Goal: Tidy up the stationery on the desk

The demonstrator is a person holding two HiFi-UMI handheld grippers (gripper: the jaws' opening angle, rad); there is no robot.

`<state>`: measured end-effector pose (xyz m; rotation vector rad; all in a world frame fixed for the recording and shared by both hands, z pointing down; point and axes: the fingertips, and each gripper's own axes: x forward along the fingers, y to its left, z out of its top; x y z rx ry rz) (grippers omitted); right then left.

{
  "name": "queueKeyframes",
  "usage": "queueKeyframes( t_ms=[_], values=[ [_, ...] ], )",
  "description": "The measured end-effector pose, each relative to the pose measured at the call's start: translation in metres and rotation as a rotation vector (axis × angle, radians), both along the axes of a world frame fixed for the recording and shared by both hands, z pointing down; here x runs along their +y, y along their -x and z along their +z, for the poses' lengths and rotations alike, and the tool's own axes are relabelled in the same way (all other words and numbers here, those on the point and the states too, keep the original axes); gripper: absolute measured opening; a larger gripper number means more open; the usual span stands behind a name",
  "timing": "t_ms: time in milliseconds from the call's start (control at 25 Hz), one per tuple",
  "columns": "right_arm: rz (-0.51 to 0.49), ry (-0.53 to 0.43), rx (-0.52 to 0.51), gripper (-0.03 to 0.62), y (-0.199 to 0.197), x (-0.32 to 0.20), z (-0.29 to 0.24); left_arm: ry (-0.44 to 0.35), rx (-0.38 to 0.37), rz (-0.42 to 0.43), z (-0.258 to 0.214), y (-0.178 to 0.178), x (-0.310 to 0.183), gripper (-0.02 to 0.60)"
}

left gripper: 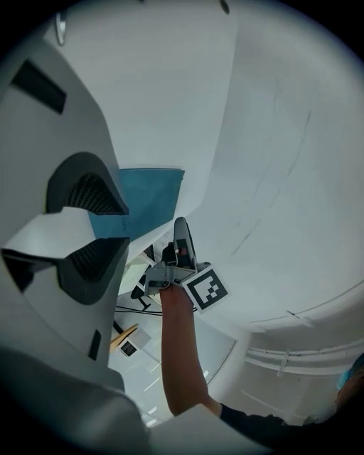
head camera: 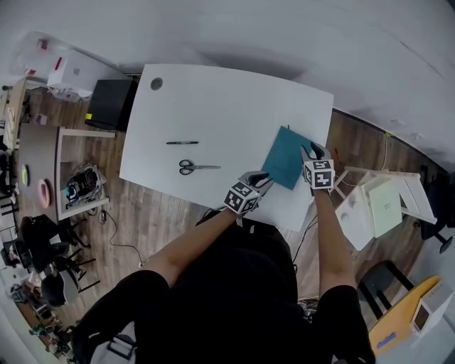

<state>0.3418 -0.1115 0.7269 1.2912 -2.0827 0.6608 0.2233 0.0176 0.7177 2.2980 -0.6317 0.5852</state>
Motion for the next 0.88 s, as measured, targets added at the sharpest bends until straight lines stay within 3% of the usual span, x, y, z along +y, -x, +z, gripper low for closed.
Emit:
queueKeyframes(
  t_ms=[200, 400, 600, 760, 880],
  values=[
    [-0.167, 0.090, 0.139, 0.156, 0.005, 0.002, 0.038, 0.027, -0.043, -0.017, 0.015, -0.005, -0.003, 0.089],
    [-0.141, 0.105, 0.094, 0.160, 0.004, 0.002, 0.043, 0.088, -0.112, 0.006, 0.041, -0.003, -0.002, 0.089],
    [-0.129, 0.097, 0.087, 0.161, 0.004, 0.003, 0.044, 0.181, -0.140, -0.037, 0.060, 0.008, -0.003, 0.079],
    [-0.085, 0.077, 0.083, 0.161, 0.002, 0.005, 0.043, 0.188, -0.182, -0.001, 0.064, 0.010, -0.005, 0.032],
    [-0.052, 0.080, 0.082, 0.161, 0.000, 0.006, 0.042, 0.134, -0.235, 0.075, 0.065, 0.013, -0.005, 0.020]
  ],
)
